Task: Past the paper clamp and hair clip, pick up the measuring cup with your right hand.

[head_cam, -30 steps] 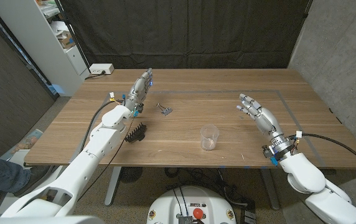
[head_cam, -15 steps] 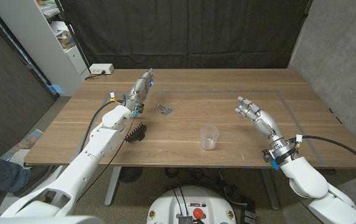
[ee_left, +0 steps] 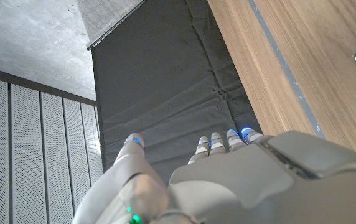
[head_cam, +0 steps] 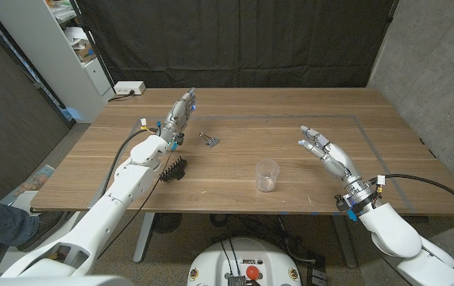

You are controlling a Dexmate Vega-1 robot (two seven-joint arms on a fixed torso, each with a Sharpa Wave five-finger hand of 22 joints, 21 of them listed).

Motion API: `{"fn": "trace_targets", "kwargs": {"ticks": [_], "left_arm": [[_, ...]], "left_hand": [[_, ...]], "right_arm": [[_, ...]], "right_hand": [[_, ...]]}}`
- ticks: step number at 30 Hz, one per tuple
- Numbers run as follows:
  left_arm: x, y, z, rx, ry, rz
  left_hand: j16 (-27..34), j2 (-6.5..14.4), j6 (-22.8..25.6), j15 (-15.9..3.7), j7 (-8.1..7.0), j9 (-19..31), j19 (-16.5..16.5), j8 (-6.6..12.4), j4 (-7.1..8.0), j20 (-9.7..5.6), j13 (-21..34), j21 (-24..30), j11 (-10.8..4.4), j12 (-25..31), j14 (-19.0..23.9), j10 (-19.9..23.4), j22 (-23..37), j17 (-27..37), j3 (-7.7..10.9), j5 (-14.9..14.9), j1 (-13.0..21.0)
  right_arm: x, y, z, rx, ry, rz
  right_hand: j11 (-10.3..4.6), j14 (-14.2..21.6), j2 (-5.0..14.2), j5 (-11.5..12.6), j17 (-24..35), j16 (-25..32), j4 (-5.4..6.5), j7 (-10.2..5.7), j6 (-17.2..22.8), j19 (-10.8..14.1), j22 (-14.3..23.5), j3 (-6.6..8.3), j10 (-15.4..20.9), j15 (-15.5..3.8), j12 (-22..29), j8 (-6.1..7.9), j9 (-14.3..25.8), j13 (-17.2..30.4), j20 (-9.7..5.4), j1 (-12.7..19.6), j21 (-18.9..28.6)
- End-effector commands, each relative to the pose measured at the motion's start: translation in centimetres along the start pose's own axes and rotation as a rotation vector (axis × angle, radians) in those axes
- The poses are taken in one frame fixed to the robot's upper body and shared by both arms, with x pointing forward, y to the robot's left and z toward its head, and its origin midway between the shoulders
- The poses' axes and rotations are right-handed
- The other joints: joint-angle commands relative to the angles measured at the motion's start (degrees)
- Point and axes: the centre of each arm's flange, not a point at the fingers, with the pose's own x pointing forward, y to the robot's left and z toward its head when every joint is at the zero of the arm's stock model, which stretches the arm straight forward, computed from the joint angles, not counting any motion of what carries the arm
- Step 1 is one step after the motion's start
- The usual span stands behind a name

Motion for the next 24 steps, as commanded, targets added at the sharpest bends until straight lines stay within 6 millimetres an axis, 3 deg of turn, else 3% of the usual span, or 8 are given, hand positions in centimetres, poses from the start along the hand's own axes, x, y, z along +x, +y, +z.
{"fn": "trace_targets", "kwargs": {"ticks": [1,24], "left_arm": [[0.2,-0.5,0.0,0.002,0.004,-0.007],[0.9,-0.3,0.0,0.001,0.002,-0.017]], "left_hand": [[0.26,0.33,-0.39,0.16,-0.06,0.15,-5.93,0.28,-0.27,0.52,0.16,0.34,-0.18,0.15,-3.26,-0.43,0.34,0.16,-0.21,-0.19,0.34],[0.29,0.39,-0.45,0.17,-0.05,0.15,-6.08,0.27,-0.35,0.66,0.16,0.35,-0.15,0.18,-3.31,-0.52,0.35,0.16,-0.36,-0.21,0.36]], "right_arm": [[-0.6,0.5,0.3,-0.068,-0.003,-0.002],[-1.5,1.9,0.7,-0.133,0.006,-0.008]], "right_hand": [[-0.27,-0.37,-0.06,0.34,0.03,-0.12,-0.64,-0.60,0.21,-0.34,0.29,0.15,0.05,0.03,-0.18,0.09,0.29,0.22,-0.11,0.75,-0.18],[-0.62,-0.35,-0.50,0.77,-0.01,-0.10,-1.63,-0.62,-0.20,-0.41,0.28,0.29,-0.21,-0.13,-0.23,0.02,0.30,0.23,-0.24,2.13,-0.13]]}}
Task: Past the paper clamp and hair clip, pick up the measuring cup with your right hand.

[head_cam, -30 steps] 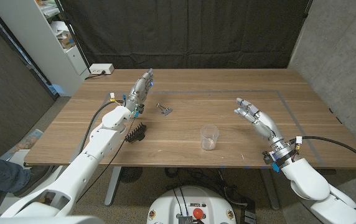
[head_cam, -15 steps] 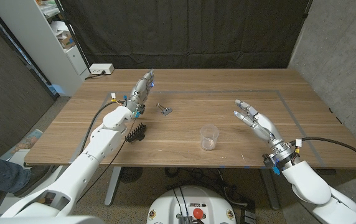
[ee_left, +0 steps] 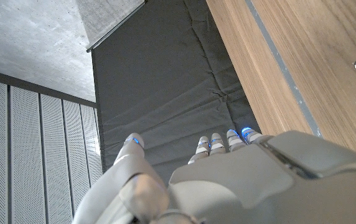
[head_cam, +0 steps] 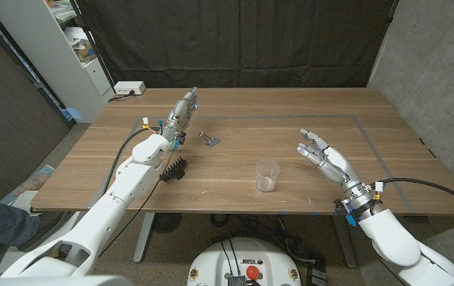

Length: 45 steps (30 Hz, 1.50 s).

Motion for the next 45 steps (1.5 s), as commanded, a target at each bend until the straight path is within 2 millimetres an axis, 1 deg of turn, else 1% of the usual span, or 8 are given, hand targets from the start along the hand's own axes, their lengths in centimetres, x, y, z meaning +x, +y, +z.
{"fn": "trace_targets", "kwargs": {"ticks": [1,7,29,45], "left_arm": [[0.5,0.1,-0.4,-0.004,0.004,-0.008],[0.8,0.0,-0.4,-0.004,0.008,-0.015],[0.8,-0.3,0.9,0.011,-0.018,-0.021],[0.9,-0.8,0.9,0.012,-0.019,-0.029]], "left_hand": [[0.30,0.39,-0.45,0.18,-0.06,0.15,-5.98,0.27,-0.12,0.16,0.16,0.35,-0.19,0.21,-3.29,-0.45,0.35,0.17,-0.14,-0.22,0.36],[0.29,0.42,-0.47,0.15,-0.07,0.15,-6.04,0.27,-0.15,0.17,0.16,0.34,-0.16,0.23,-3.35,-0.44,0.35,0.17,-0.18,-0.22,0.37],[0.31,0.50,-0.47,0.20,-0.03,0.15,-6.16,0.29,-0.22,0.03,0.17,0.36,-0.23,0.25,-3.41,-0.52,0.35,0.17,-0.33,-0.24,0.38],[0.34,0.56,-0.54,0.24,-0.02,0.15,-6.21,0.27,-0.28,0.07,0.16,0.39,-0.18,0.28,-3.41,-0.53,0.35,0.17,-0.44,-0.25,0.40]], "right_arm": [[-0.7,0.9,0.5,-0.035,0.006,0.011],[-1.0,1.4,0.5,-0.048,0.017,0.009],[-2.4,3.4,0.5,-0.097,0.032,0.007],[-3.4,4.0,0.2,-0.171,0.044,-0.020]], "right_hand": [[-0.27,-0.13,0.07,0.56,-0.02,-0.12,-0.48,-0.32,0.11,-0.08,0.27,0.06,0.11,0.10,-0.22,0.02,0.30,0.23,0.07,0.97,-0.13],[-0.36,-0.16,-0.12,0.74,-0.03,-0.13,-0.87,-0.49,-0.01,-0.11,0.27,0.12,0.15,0.05,-0.19,0.02,0.31,0.24,0.08,1.53,-0.12],[-0.57,-0.14,-0.87,1.51,-0.02,-0.10,-1.96,-0.72,-0.32,-0.13,0.25,0.19,0.16,-0.08,-0.13,0.05,0.33,0.27,0.11,3.12,-0.09],[-0.74,-0.06,-1.20,2.13,0.02,-0.03,-2.49,-1.08,-0.48,-0.05,0.25,0.26,0.38,-0.23,-0.03,0.07,0.35,0.29,0.05,4.05,-0.04]]}}
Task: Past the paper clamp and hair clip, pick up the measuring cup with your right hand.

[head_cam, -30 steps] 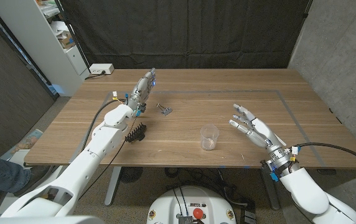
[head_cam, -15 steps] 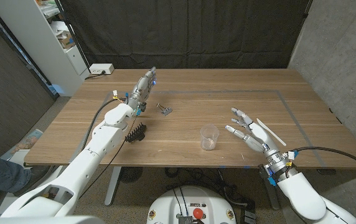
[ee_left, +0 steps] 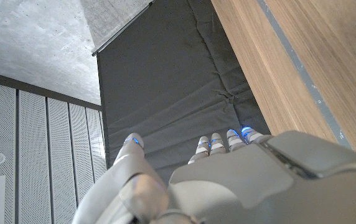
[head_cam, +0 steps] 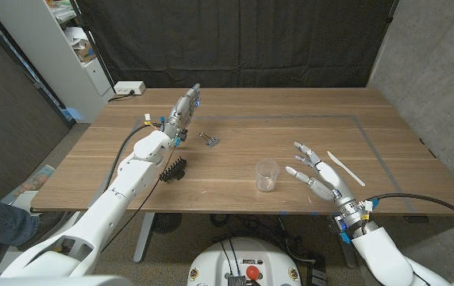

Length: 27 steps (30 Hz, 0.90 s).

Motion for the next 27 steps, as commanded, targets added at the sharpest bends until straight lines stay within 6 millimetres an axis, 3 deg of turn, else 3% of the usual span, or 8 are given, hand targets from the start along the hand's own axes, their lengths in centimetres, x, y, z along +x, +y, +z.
{"fn": "trace_targets", "kwargs": {"ticks": [1,27], "left_arm": [[0.1,-0.3,0.3,0.003,-0.004,-0.007],[-0.6,0.1,0.2,0.007,-0.001,0.003]], "left_hand": [[0.34,0.57,-0.53,0.24,0.02,0.15,-6.21,0.28,-0.03,0.08,0.17,0.39,0.09,0.27,-3.41,-0.25,0.07,0.17,-0.20,-0.03,0.40],[0.28,0.66,-0.54,0.28,-0.03,0.15,-6.28,0.29,-0.12,0.13,0.16,0.41,0.14,0.30,-3.62,-0.31,0.07,0.17,-0.37,-0.05,0.42]], "right_arm": [[-0.8,0.5,-0.2,-0.072,0.009,-0.015],[-0.3,2.7,-0.5,-0.131,0.012,0.083]], "right_hand": [[-0.43,-0.08,0.00,0.40,0.02,-0.07,-0.46,-0.35,0.19,-0.07,0.25,0.10,0.09,-0.28,-0.02,0.05,0.13,0.29,0.03,0.64,-0.05],[-0.63,-0.12,-0.53,1.55,0.06,-0.06,-1.37,-0.73,-0.88,0.06,0.23,0.35,-0.20,-0.55,-0.11,-0.14,0.17,0.33,-0.06,2.59,-0.01]]}}
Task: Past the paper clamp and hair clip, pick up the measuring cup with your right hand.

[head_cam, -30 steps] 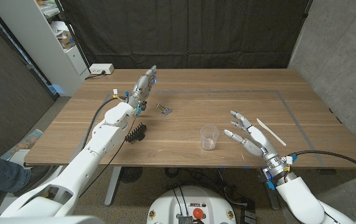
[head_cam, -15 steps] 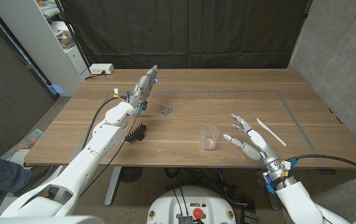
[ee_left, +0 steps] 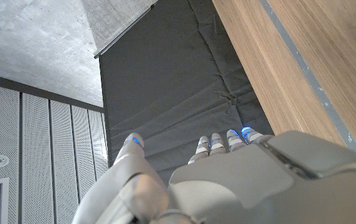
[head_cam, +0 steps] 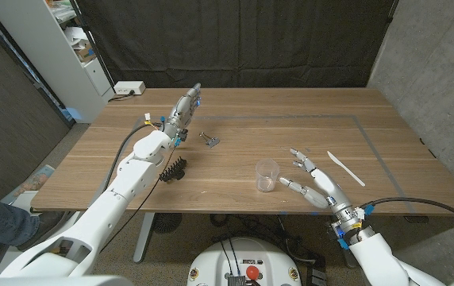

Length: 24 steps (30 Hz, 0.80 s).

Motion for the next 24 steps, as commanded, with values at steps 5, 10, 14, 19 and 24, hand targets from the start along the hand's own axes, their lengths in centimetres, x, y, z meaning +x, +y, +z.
{"fn": "trace_targets", "kwargs": {"ticks": [5,10,14,19,24], "left_arm": [[-0.4,0.3,0.1,0.000,-0.005,0.005],[-0.4,0.2,0.2,0.003,-0.008,0.003],[-0.5,0.2,0.2,0.001,-0.008,0.007],[-0.6,0.2,0.2,0.005,-0.005,0.008],[-0.6,0.2,0.3,0.008,-0.006,0.010]], "left_hand": [[0.31,0.37,-0.50,0.24,-0.08,0.15,-6.28,0.31,0.10,0.15,0.17,0.19,0.15,0.29,-3.57,-0.34,0.08,0.18,-0.17,-0.05,0.13],[0.31,0.38,-0.50,0.27,-0.05,0.15,-6.36,0.31,0.08,0.20,0.16,0.17,0.09,0.30,-3.60,-0.34,0.08,0.18,-0.21,-0.05,0.13],[0.29,0.39,-0.52,0.28,-0.07,0.15,-6.38,0.30,0.07,0.22,0.16,0.17,0.01,0.30,-3.66,-0.35,0.08,0.18,-0.24,-0.05,0.12],[0.30,0.40,-0.71,0.33,-0.07,0.15,-6.41,0.23,0.06,0.23,0.17,0.17,0.04,0.28,-3.65,-0.43,0.08,0.18,-0.27,-0.05,0.12],[0.31,0.42,-0.73,0.33,-0.02,0.15,-6.42,0.23,0.05,0.22,0.17,0.17,0.04,0.27,-3.65,-0.47,0.08,0.18,-0.30,-0.06,0.12]], "right_arm": [[0.6,1.5,-0.2,-0.038,0.002,0.040],[1.0,1.7,-0.5,-0.061,0.008,0.034],[1.1,1.9,-0.9,-0.085,0.019,0.028],[1.1,2.2,-1.3,-0.105,0.032,0.023],[1.0,2.6,-1.6,-0.127,0.039,0.002]], "right_hand": [[-0.28,0.22,-0.08,0.56,0.06,-0.05,-0.46,-0.17,-0.29,0.07,0.23,0.16,0.09,-0.22,-0.11,-0.10,0.12,0.34,-0.02,1.20,-0.01],[-0.25,0.26,-0.16,0.76,0.07,-0.03,-0.59,-0.13,-0.34,0.02,0.23,0.21,0.07,-0.13,-0.10,-0.07,0.12,0.35,0.14,1.56,-0.03],[-0.32,0.27,-0.28,0.98,0.07,-0.02,-0.71,-0.21,-0.39,0.02,0.23,0.25,0.02,-0.08,-0.11,-0.05,0.13,0.36,0.20,1.93,-0.03],[-0.36,0.21,-0.47,1.15,0.08,-0.04,-0.80,-0.24,-0.47,-0.01,0.23,0.23,-0.11,-0.12,-0.15,-0.04,0.14,0.36,0.31,2.19,-0.04],[-0.38,0.17,-0.93,1.46,0.08,-0.05,-0.95,-0.41,-1.13,-0.10,0.23,0.11,-0.23,-0.10,-0.17,-0.22,0.15,0.37,0.41,2.58,-0.07]]}}
